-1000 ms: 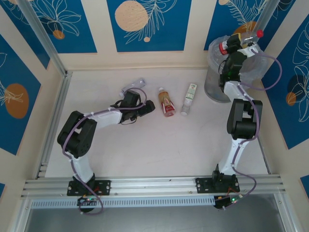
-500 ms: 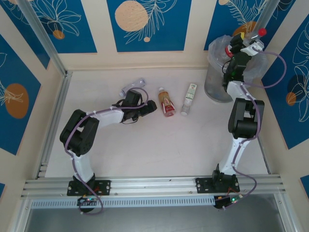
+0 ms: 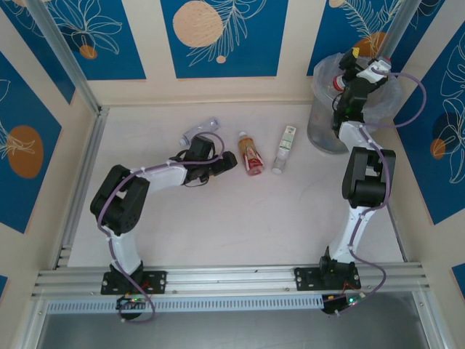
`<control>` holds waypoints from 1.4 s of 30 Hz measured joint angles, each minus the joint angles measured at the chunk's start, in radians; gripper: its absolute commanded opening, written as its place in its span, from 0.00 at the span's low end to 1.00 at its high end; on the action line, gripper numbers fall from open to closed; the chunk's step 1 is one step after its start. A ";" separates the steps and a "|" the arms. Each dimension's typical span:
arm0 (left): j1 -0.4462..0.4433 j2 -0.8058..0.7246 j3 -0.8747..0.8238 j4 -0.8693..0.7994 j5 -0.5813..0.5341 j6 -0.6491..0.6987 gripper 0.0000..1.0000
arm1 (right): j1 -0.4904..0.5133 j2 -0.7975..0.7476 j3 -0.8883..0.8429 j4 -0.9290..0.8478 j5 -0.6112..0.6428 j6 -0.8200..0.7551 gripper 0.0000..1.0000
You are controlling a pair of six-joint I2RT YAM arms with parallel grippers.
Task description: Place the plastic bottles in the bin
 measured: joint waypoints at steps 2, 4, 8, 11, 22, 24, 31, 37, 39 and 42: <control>-0.001 -0.005 -0.011 0.000 0.000 0.000 1.00 | 0.000 -0.025 -0.037 -0.001 0.024 0.014 1.00; -0.001 -0.018 -0.027 -0.001 0.000 0.000 1.00 | 0.000 -0.058 -0.083 -0.006 0.040 0.041 1.00; -0.002 -0.050 -0.055 0.002 0.000 0.000 0.99 | -0.005 -0.134 -0.148 -0.064 0.042 0.117 1.00; -0.003 -0.067 -0.069 0.011 0.000 0.000 1.00 | -0.007 -0.191 -0.167 -0.138 0.034 0.164 0.99; -0.006 -0.146 -0.155 0.052 0.000 0.002 0.99 | -0.007 -0.433 -0.185 -0.588 0.001 0.278 0.99; -0.006 -0.158 -0.163 0.053 -0.001 0.007 1.00 | -0.006 -0.480 -0.205 -0.626 -0.010 0.285 0.99; -0.006 -0.201 -0.195 0.053 -0.015 0.023 1.00 | -0.009 -0.591 -0.212 -0.781 -0.055 0.288 0.99; -0.006 -0.204 -0.201 0.053 -0.025 0.034 1.00 | -0.039 -0.569 -0.120 -0.967 -0.180 0.283 0.99; -0.006 -0.204 -0.201 0.053 -0.027 0.035 1.00 | -0.043 -0.557 -0.097 -0.996 -0.200 0.275 0.99; -0.006 -0.204 -0.201 0.053 -0.027 0.035 1.00 | -0.047 -0.538 -0.076 -1.025 -0.209 0.260 0.99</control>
